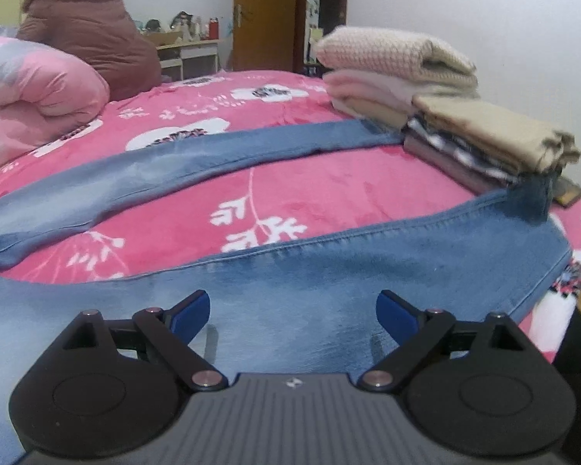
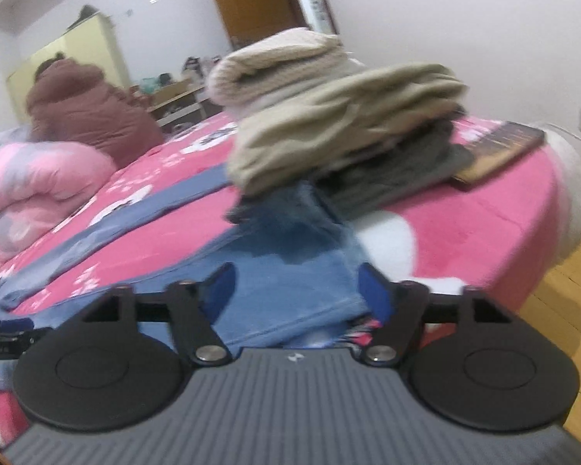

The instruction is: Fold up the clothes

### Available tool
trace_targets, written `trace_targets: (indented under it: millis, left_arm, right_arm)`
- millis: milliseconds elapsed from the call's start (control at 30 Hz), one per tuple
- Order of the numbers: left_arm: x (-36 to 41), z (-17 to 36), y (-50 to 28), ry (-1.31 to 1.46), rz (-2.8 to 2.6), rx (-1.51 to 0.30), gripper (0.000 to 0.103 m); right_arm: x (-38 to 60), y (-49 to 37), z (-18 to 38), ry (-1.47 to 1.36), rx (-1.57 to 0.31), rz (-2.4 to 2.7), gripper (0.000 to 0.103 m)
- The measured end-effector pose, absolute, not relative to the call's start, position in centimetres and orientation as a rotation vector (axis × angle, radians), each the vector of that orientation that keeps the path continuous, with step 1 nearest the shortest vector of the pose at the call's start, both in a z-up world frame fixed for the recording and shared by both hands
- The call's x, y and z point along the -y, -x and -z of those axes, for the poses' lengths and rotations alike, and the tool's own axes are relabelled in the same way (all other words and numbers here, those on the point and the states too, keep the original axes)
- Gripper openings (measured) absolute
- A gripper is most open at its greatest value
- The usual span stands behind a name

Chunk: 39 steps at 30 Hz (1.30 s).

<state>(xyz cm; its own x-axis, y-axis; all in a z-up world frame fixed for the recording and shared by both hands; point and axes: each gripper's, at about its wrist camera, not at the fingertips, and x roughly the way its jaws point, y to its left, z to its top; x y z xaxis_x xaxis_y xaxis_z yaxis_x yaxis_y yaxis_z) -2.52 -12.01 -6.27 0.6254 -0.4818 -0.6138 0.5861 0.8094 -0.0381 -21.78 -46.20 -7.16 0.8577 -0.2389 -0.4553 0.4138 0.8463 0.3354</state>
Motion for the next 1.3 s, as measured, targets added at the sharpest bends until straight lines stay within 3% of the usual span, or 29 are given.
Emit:
trace_targets:
  millis: [33, 400, 533, 800, 1033, 1167, 1300]
  left_arm:
    - [11.5, 6.1, 2.7, -0.156, 0.615, -0.652, 0.1]
    - [7.2, 6.2, 2.7, -0.038, 0.482, -0.634, 0.103]
    - [8.0, 8.0, 1.9, -0.142, 0.416, -0.666, 0.103]
    - [4.8, 9.7, 4.8, -0.169, 0.463, -0.614, 0.103]
    - [4.2, 9.4, 5.5, -0.155, 0.459, -0.618, 0.103]
    - [3.6, 9.6, 5.8, -0.14, 0.459, -0.615, 0.103]
    - [3.0, 9.7, 5.9, -0.134, 0.482, -0.611, 0.103]
  right_arm:
    - [45.7, 21.5, 6.8, -0.44, -0.416, 0.336, 0.084]
    - [36.6, 10.5, 6.2, -0.254, -0.546, 0.068, 0.089]
    - [33.3, 6.9, 8.2, -0.123, -0.642, 0.083, 0.091]
    - [30.8, 12.6, 8.6, -0.054, -0.737, 0.108, 0.092]
    - [29.6, 6.8, 5.6, -0.081, -0.614, 0.116, 0.092]
    - [27.8, 2.7, 8.7, -0.065, -0.662, 0.124, 0.092]
    - [26.4, 5.5, 9.8, -0.009, -0.628, 0.118, 0.092]
